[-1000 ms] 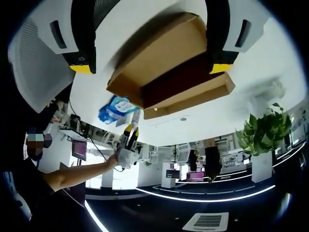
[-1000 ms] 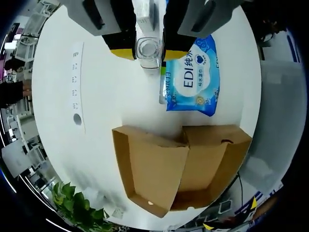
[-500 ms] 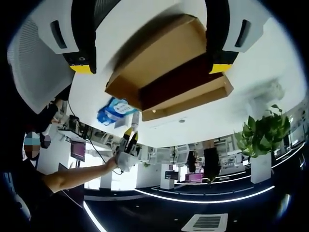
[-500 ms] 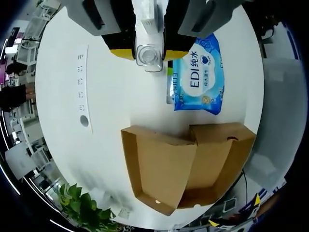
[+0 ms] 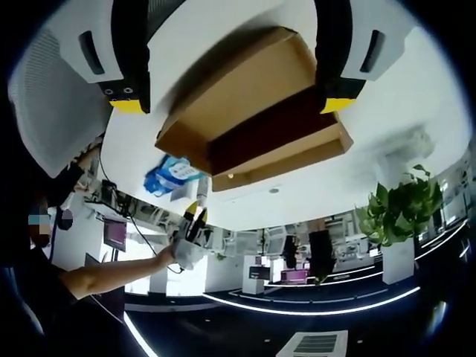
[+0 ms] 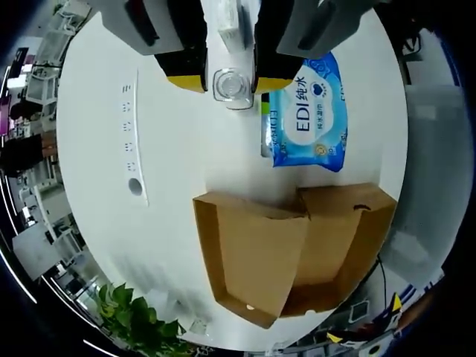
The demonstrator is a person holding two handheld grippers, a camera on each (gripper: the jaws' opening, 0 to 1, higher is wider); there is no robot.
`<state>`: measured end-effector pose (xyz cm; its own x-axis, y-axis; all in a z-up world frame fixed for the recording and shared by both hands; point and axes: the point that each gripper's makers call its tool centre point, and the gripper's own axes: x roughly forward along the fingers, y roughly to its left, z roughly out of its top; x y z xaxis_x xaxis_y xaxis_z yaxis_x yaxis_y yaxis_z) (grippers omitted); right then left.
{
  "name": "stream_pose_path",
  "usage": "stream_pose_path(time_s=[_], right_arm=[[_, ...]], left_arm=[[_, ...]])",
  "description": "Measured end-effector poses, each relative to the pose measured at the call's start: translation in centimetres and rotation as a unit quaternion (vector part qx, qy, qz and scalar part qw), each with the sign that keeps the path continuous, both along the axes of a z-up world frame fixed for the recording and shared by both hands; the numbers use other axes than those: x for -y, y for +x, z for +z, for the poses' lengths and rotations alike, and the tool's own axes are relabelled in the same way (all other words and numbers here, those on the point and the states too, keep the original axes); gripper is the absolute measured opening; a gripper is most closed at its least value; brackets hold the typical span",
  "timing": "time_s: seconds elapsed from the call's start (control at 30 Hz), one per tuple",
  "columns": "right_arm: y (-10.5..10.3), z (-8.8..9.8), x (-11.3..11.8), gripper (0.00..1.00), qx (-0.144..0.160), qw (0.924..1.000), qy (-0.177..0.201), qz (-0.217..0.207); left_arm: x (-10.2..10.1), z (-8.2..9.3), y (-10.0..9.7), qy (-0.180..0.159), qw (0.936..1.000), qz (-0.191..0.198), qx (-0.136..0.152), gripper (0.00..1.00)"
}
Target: Operate the shoe box by opening the lid, removing the specified soft item, and placing it in the target area until the item is outside and the box remains undamaged.
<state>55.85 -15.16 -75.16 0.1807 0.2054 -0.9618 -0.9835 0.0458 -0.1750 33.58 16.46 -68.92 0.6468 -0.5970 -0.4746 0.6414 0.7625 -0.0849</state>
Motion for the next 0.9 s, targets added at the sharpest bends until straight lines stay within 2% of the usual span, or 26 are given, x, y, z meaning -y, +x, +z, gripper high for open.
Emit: stream_pose_path(time_s=[0.37, 0.6, 0.77, 0.9], right_arm=[[-0.3, 0.7, -0.5, 0.22, 0.003, 1.0, 0.007, 0.0], [-0.5, 1.2, -1.3, 0.28, 0.005, 0.9996, 0.027, -0.011], [-0.3, 1.8, -2.4, 0.32, 0.003, 0.9974, 0.059, -0.042], [-0.3, 2.2, -3.7, 0.36, -0.005, 0.9927, 0.089, -0.082]], left_arm=[[-1.5, -0.5, 0.0, 0.008, 0.9997, 0.023, -0.005, 0.89], [-2.4, -1.1, 0.2, 0.015, 0.9989, 0.042, -0.013, 0.81], [-3.0, -1.8, 0.2, 0.023, 0.9981, 0.053, -0.021, 0.78], [-3.6, -2.3, 0.3, 0.028, 0.9971, 0.065, -0.027, 0.73]])
